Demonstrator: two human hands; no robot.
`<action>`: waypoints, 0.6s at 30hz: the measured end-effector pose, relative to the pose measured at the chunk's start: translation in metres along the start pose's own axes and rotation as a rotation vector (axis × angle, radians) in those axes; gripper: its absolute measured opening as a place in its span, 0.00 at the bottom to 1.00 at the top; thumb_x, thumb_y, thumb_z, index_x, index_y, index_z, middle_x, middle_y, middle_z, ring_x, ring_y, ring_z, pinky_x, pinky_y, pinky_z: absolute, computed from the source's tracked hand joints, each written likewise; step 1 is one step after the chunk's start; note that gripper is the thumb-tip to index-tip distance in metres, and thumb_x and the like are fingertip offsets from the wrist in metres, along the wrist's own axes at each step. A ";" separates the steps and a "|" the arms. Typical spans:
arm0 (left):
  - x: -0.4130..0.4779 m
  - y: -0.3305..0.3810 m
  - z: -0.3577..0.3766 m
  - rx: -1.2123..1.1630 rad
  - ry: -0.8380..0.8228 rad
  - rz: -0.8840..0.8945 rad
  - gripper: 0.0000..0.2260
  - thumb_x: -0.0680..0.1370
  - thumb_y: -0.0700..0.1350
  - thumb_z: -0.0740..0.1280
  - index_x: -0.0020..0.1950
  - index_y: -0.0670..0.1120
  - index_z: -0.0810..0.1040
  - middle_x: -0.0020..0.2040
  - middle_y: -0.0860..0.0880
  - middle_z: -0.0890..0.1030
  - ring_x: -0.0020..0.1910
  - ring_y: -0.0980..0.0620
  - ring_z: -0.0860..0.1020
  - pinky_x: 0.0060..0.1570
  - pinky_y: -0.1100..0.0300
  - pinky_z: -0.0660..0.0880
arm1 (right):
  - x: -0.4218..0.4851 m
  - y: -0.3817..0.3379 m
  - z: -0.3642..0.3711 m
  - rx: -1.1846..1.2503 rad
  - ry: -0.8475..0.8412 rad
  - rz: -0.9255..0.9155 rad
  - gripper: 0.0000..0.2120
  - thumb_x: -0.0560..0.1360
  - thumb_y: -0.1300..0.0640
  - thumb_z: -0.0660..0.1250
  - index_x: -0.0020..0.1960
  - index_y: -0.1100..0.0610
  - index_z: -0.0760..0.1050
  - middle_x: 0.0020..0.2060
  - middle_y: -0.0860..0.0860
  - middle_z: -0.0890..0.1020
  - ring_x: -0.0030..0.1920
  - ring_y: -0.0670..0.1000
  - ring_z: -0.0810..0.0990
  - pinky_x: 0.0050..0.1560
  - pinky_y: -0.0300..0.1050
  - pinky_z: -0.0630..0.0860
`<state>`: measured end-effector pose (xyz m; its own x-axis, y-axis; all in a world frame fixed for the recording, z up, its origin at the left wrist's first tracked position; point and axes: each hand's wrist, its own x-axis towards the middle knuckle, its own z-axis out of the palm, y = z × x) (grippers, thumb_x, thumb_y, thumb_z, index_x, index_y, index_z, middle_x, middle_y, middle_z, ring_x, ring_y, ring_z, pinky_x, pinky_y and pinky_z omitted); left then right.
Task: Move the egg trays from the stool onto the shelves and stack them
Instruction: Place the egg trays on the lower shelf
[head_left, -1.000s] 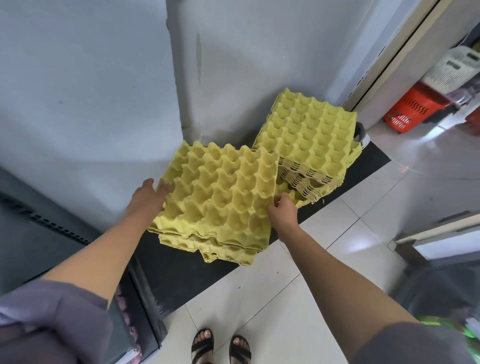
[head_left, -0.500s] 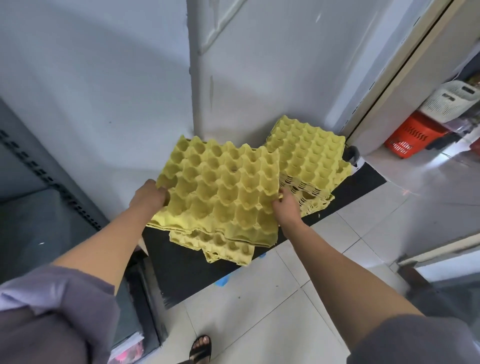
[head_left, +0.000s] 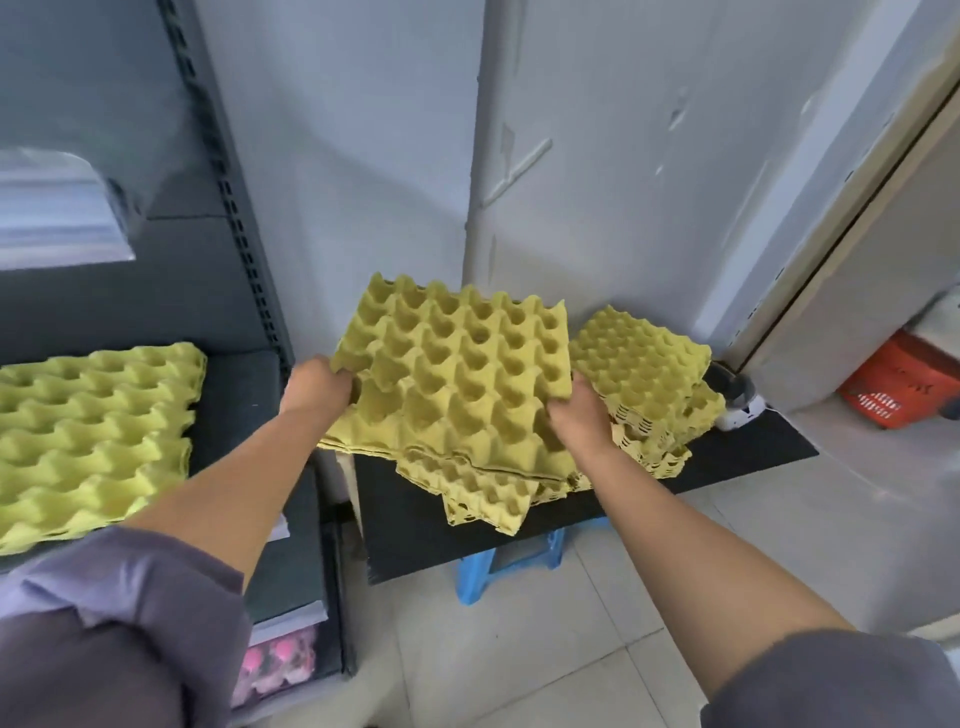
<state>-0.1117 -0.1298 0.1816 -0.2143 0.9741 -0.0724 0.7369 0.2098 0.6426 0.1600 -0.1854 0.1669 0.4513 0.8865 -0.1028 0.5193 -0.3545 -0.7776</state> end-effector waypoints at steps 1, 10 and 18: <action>-0.004 -0.004 -0.012 -0.007 0.011 -0.008 0.09 0.79 0.41 0.58 0.47 0.37 0.74 0.45 0.39 0.74 0.41 0.43 0.71 0.39 0.56 0.66 | -0.004 -0.006 0.003 0.002 -0.005 -0.022 0.20 0.71 0.60 0.60 0.63 0.52 0.69 0.47 0.53 0.81 0.47 0.59 0.81 0.50 0.58 0.79; -0.012 -0.085 -0.096 -0.026 0.077 -0.053 0.14 0.77 0.39 0.60 0.60 0.36 0.73 0.53 0.36 0.78 0.50 0.37 0.77 0.43 0.54 0.71 | -0.040 -0.071 0.071 0.002 -0.086 -0.105 0.20 0.73 0.63 0.61 0.64 0.56 0.69 0.49 0.55 0.80 0.45 0.57 0.82 0.47 0.57 0.81; 0.007 -0.205 -0.196 0.044 0.115 -0.117 0.15 0.76 0.39 0.60 0.63 0.39 0.73 0.45 0.41 0.78 0.41 0.42 0.74 0.38 0.57 0.68 | -0.110 -0.150 0.193 -0.024 -0.141 -0.187 0.20 0.76 0.64 0.59 0.68 0.56 0.66 0.51 0.53 0.78 0.49 0.57 0.79 0.51 0.52 0.78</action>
<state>-0.3899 -0.1823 0.1984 -0.3699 0.9274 -0.0553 0.7297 0.3268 0.6007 -0.1073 -0.1723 0.1751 0.2411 0.9694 -0.0452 0.6021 -0.1860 -0.7765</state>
